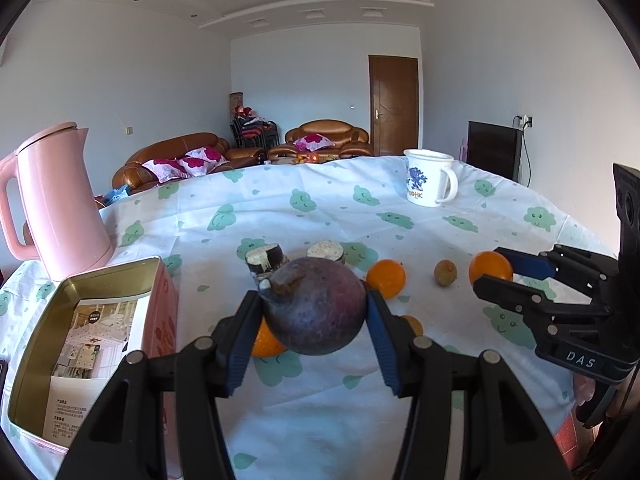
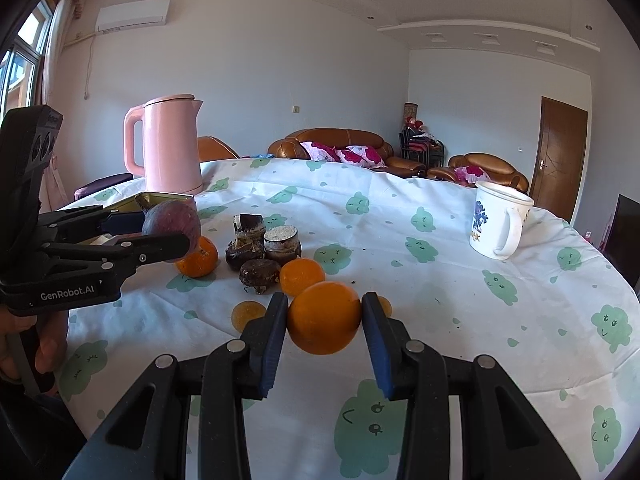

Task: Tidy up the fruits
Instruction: 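Lift the purple fruit with the left tool while the right tool lifts the orange toward the tin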

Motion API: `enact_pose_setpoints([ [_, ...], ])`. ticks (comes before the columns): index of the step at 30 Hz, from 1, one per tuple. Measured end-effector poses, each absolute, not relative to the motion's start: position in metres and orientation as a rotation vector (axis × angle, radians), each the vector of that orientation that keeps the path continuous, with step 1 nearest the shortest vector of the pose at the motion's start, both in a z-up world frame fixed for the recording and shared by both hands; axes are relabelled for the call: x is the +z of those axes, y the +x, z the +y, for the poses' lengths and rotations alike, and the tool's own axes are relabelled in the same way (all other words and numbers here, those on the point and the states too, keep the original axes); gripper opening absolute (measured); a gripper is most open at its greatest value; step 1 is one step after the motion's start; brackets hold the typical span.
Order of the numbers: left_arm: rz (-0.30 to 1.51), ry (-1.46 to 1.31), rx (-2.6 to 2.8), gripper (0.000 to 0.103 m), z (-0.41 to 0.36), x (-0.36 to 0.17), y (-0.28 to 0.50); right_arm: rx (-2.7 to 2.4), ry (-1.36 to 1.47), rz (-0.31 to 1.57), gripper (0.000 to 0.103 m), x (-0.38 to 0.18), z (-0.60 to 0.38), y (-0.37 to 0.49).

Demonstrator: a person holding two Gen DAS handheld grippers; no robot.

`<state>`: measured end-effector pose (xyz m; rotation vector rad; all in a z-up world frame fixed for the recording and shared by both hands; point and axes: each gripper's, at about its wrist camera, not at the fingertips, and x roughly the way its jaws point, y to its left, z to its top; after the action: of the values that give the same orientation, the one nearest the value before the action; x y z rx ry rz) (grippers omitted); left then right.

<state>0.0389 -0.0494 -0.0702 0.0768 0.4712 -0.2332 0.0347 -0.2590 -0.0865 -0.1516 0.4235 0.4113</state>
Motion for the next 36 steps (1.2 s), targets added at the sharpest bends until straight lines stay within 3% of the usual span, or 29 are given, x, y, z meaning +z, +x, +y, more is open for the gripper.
enact_pose_setpoints([
  [36, 0.355, 0.093, -0.203, 0.055, -0.049, -0.064, 0.019, 0.431, -0.171, 0.261, 0.040, -0.082, -0.261, 0.011],
])
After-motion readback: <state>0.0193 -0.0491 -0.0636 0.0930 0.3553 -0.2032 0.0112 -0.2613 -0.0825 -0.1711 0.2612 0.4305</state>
